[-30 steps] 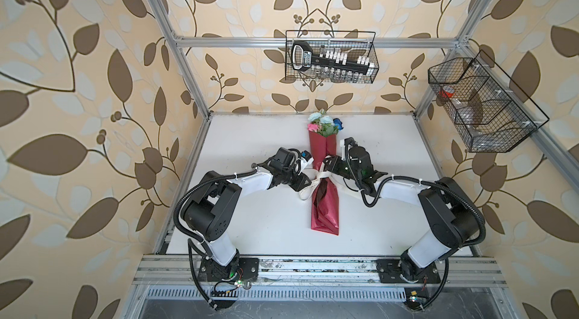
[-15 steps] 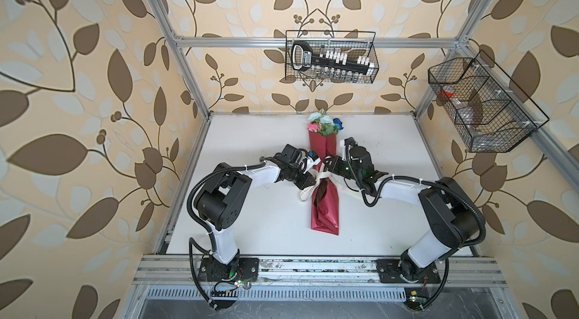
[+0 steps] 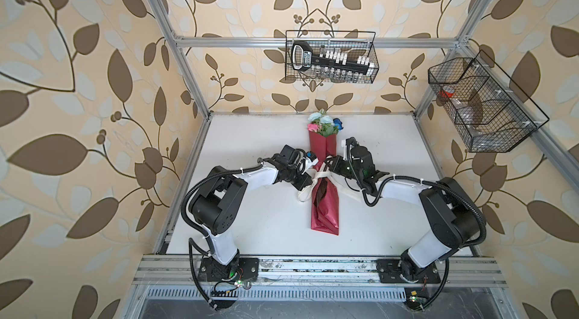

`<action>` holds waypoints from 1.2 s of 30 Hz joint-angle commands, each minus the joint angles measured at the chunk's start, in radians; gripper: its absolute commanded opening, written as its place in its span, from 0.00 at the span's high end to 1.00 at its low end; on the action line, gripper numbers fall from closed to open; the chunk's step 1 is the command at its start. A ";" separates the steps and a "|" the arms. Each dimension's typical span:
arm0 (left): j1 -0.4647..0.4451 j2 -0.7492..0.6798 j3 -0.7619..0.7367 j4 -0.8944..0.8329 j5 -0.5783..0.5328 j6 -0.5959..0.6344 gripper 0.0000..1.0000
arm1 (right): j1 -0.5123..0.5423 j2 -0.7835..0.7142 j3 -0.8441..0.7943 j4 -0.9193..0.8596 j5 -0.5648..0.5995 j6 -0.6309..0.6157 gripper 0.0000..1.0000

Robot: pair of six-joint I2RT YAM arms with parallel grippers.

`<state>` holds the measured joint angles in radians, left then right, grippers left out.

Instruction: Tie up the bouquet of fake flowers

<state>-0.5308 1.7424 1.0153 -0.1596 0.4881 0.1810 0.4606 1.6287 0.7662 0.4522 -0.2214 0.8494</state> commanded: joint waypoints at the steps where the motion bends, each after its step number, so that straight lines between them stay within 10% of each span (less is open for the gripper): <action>1: -0.005 -0.055 -0.006 -0.010 -0.033 0.005 1.00 | -0.017 -0.033 -0.018 -0.011 0.003 0.011 1.00; 36: -0.043 0.034 0.098 -0.036 -0.003 0.001 1.00 | -0.255 -0.095 -0.160 0.105 -0.210 0.131 1.00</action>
<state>-0.5751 1.7672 1.0847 -0.1688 0.4713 0.1799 0.2237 1.5482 0.6296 0.4931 -0.3672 0.9356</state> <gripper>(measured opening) 0.048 0.049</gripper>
